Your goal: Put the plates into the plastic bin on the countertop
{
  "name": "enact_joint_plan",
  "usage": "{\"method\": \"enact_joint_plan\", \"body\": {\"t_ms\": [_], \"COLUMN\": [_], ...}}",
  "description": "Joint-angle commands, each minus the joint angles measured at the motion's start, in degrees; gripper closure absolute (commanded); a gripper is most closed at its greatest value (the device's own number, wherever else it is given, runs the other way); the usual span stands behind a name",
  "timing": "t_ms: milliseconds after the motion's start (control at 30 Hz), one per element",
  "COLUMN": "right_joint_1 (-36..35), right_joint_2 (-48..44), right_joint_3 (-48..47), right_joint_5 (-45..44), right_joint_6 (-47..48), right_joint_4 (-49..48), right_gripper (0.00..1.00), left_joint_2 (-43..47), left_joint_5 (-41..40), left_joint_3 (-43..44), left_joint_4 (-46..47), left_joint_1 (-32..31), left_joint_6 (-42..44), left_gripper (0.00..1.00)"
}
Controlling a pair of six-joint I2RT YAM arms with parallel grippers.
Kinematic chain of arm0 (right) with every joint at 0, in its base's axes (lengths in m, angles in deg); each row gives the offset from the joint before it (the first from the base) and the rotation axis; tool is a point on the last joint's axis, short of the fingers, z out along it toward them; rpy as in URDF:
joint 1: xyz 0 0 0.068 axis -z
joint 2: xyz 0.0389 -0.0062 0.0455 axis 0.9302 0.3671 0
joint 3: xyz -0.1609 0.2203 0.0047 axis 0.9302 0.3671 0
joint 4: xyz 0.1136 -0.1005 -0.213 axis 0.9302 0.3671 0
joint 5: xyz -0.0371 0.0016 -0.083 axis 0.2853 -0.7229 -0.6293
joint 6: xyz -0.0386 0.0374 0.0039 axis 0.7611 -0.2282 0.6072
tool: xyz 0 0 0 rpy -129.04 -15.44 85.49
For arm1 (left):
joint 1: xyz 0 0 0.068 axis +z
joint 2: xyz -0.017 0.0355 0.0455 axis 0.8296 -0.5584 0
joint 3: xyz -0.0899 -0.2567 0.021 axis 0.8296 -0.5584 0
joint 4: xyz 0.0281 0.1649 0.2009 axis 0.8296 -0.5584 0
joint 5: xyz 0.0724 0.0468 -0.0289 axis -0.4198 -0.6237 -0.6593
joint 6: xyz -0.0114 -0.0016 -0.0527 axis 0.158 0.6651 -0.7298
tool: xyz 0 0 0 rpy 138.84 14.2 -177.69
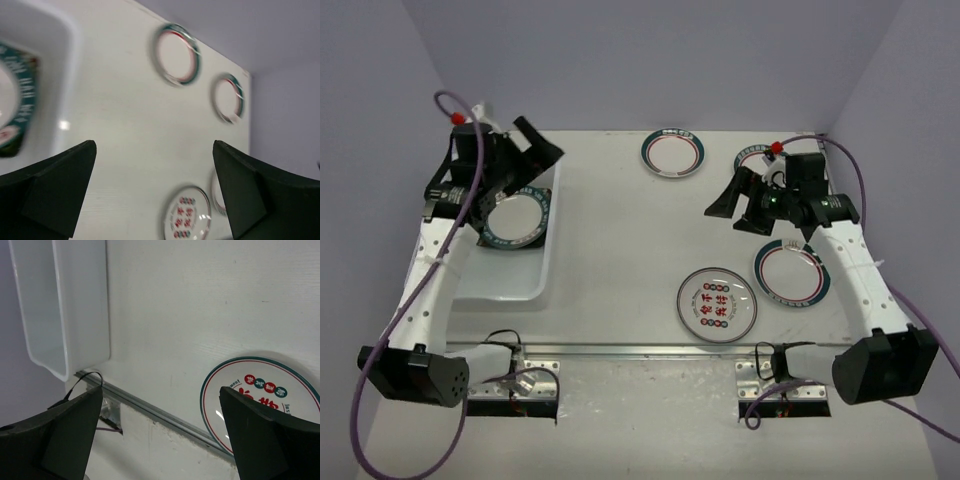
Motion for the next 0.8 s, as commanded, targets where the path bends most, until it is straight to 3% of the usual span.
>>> {"method": "enact_joint_plan", "body": {"t_ms": [0, 200, 300, 467, 667, 767], "right_joint_1": [0.22, 0.20, 0.20, 0.20, 0.27, 0.20], "right_joint_2": [-7.79, -18.05, -17.91, -18.51, -20.47, -20.84], "right_joint_3": [-2.35, -2.15, -4.37, -2.51, -0.63, -0.70], "right_joint_5": [-11.90, -27.03, -25.71, -20.33, -18.13, -17.94], "right_joint_6": [-7.16, -10.20, -7.09, -5.31, -4.36, -4.15], "right_joint_4": [0.88, 4.35, 5.90, 5.17, 4.35, 4.35], "right_gripper": [0.01, 0.01, 0.01, 0.01, 0.01, 0.01], "left_joint_2": [-10.31, -24.54, -31.79, -42.27, -49.69, -50.81], "left_joint_5": [7.23, 18.85, 21.66, 25.91, 25.63, 25.87], "left_joint_3": [0.91, -4.52, -3.56, -1.02, -1.66, -2.00], "left_joint_4": [7.01, 21.08, 24.24, 25.28, 25.36, 25.90], "left_joint_1": [-15.55, -30.56, -37.33, -41.69, -42.60, -43.28], "left_joint_6": [1.33, -1.63, -1.31, -0.50, 0.39, 0.68], "left_gripper": [0.00, 0.00, 0.00, 0.03, 0.17, 0.34]}}
